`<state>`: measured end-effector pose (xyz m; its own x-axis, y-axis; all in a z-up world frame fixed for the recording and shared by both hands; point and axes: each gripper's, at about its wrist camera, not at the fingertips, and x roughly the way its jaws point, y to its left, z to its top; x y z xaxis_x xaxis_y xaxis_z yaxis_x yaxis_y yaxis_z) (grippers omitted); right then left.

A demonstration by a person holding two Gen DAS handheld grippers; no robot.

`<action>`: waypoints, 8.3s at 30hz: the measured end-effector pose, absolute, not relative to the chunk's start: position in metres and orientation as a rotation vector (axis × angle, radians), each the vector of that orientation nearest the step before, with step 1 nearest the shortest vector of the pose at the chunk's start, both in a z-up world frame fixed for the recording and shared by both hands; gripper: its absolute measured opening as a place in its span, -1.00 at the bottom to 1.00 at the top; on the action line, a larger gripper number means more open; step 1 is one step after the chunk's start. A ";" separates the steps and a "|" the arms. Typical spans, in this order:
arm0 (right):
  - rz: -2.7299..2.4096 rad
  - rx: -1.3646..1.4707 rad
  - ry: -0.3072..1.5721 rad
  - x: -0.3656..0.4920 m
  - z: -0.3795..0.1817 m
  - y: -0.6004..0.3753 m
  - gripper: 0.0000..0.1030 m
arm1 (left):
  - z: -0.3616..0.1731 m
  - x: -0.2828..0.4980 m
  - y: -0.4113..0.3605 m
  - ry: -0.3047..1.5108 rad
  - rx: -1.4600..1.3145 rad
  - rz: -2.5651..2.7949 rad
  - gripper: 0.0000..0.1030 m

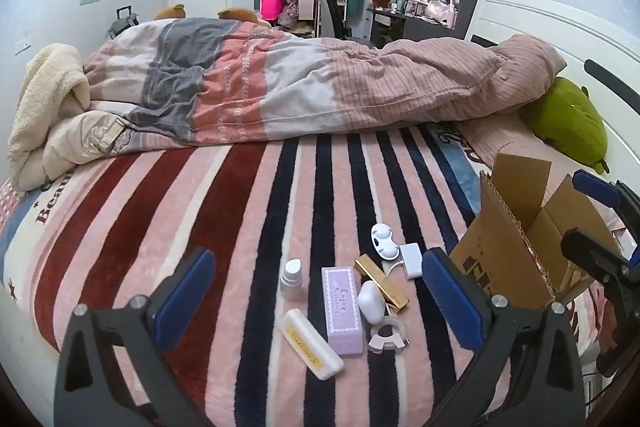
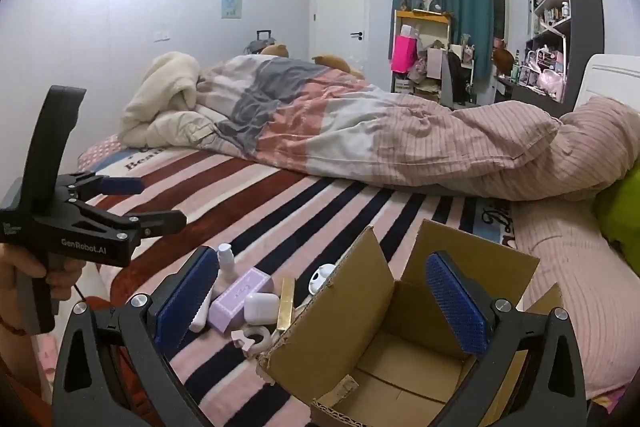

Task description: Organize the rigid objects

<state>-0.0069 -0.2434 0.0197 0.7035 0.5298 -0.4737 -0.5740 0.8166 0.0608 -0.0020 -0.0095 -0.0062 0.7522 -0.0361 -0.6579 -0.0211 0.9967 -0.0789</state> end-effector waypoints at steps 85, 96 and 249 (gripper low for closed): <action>0.905 -0.298 0.751 -0.028 -0.057 -0.066 -0.24 | -0.097 -0.021 0.140 0.724 -0.220 -0.037 0.98; 0.797 -0.438 0.930 -0.002 -0.120 -0.032 -0.31 | -0.119 -0.037 0.154 0.683 -0.295 -0.096 0.98; 0.636 -0.012 0.936 0.072 -0.026 -0.305 -0.60 | -0.005 0.118 -0.199 1.004 0.052 -0.801 -0.30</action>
<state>0.0720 -0.3047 -0.0263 0.4253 0.5037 -0.7519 -0.5142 0.8182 0.2572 0.1178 -0.1994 -0.0045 0.2824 -0.5757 -0.7674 0.6206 0.7196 -0.3114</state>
